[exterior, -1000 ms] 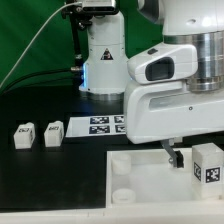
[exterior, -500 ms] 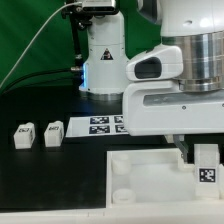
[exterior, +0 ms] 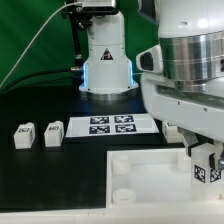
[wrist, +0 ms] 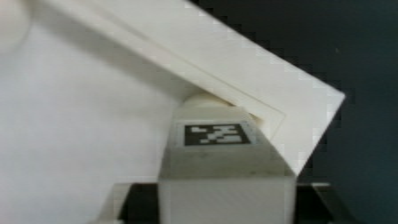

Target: Assemble one leg

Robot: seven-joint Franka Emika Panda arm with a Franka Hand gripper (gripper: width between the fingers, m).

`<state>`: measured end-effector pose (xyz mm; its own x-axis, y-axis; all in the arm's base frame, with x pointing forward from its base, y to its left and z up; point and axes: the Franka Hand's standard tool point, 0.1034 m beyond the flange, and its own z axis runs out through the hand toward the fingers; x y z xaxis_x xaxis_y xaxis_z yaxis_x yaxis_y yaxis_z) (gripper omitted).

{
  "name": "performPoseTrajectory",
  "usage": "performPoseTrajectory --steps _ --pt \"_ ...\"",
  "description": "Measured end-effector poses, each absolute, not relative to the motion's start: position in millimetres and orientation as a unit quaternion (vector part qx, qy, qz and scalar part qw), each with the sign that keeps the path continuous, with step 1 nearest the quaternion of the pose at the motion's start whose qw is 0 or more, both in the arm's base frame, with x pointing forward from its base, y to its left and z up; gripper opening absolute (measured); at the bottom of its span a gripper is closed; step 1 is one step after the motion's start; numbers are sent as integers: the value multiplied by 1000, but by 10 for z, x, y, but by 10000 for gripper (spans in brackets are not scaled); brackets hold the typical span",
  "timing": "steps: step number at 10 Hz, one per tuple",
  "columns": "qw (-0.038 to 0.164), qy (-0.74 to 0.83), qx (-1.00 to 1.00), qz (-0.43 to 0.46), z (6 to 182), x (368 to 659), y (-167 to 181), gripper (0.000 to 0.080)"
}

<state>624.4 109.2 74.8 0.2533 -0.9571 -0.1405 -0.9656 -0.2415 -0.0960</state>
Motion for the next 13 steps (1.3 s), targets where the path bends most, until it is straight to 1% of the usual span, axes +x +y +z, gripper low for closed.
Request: performPoseTrajectory --steps 2,3,4,5,6,7,8,11,12,13 --pt "84 687 -721 39 746 6237 1104 291" --pt "84 685 -723 39 744 6236 1103 291" --pt "84 675 -732 38 742 6235 1104 378" --pt "85 666 -740 37 741 6235 1106 378" --pt "84 618 -781 27 768 6252 1126 553" --pt "87 534 -841 9 833 6283 1188 629" --pt "89 468 -879 0 844 6294 1209 643" --pt "85 338 -937 -12 829 6292 1182 649" --pt "82 271 -959 -17 808 6287 1177 649" --pt "66 170 -983 -23 749 6268 1165 649"
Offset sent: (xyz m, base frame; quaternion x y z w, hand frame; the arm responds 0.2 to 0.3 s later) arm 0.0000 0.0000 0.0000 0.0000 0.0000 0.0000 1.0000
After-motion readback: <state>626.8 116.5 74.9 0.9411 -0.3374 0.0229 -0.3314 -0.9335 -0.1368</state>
